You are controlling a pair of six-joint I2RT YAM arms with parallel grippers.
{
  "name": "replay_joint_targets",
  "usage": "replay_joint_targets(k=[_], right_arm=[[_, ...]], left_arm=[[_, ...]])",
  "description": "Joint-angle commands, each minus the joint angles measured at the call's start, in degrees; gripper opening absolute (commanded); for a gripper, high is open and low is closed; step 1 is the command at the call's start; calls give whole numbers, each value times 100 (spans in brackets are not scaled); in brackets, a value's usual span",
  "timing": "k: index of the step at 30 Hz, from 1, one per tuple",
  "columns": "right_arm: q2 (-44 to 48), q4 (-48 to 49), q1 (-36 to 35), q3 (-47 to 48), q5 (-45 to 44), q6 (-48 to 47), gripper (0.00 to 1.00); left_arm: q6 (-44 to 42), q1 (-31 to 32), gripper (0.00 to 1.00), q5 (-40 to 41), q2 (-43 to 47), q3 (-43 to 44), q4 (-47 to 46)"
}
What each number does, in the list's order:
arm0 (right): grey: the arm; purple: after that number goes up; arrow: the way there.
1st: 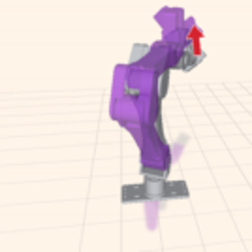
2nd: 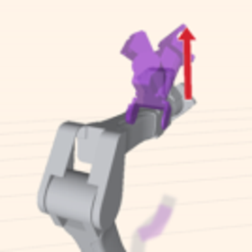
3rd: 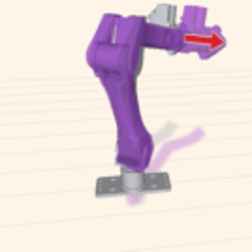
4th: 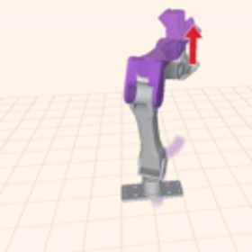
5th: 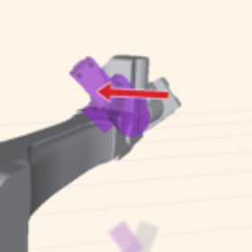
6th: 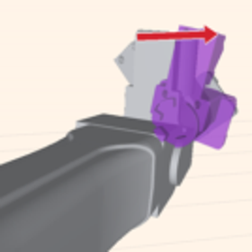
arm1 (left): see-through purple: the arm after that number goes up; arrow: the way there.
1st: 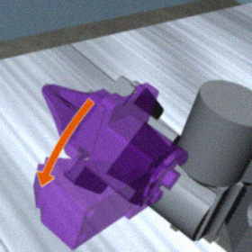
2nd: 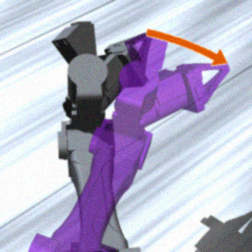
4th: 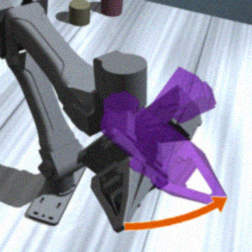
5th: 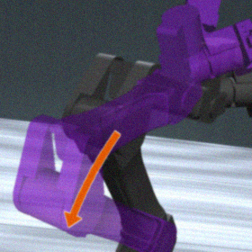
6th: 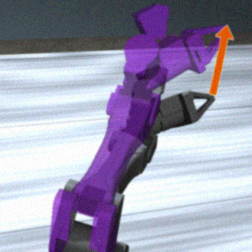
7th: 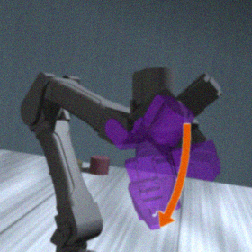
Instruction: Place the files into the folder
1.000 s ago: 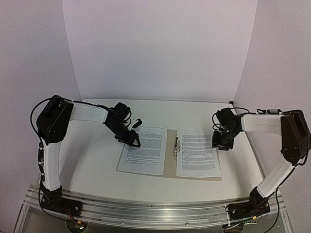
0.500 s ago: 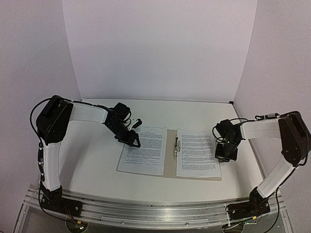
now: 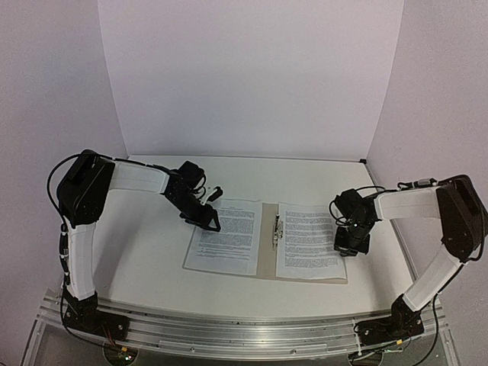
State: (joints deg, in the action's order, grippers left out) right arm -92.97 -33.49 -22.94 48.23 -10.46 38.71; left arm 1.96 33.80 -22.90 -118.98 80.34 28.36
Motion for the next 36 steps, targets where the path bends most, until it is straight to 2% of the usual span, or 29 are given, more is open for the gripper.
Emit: replay_joint_targets(k=[1, 6, 15, 18, 24, 28, 32, 36], right_arm=[[157, -296, -47, 67, -42, 109, 0], [255, -385, -52, 85, -213, 58, 0], [90, -630, -47, 681, -703, -261, 0], [156, -657, -49, 1011, -625, -386, 4], [102, -454, -172, 1792, 127, -825, 15], [26, 113, -354, 1870, 1138, -807, 21], [9, 1229, -430, 1594, 2111, -454, 22], [-249, 2192, -559, 1489, 2750, -57, 14]], left_arm=[[26, 13, 57, -6, -11, -106, 310], [24, 12, 57, -13, -11, -113, 308], [4, 17, 57, 16, 47, -98, 334], [-45, 13, 57, 25, 132, -32, 381], [-357, 12, 57, -49, 333, 354, 723], [-842, 12, 56, -127, 512, 803, 983], [-1187, 12, 56, -458, 501, 1255, 877], [-739, 71, 56, -1049, -16, 1807, 381]])
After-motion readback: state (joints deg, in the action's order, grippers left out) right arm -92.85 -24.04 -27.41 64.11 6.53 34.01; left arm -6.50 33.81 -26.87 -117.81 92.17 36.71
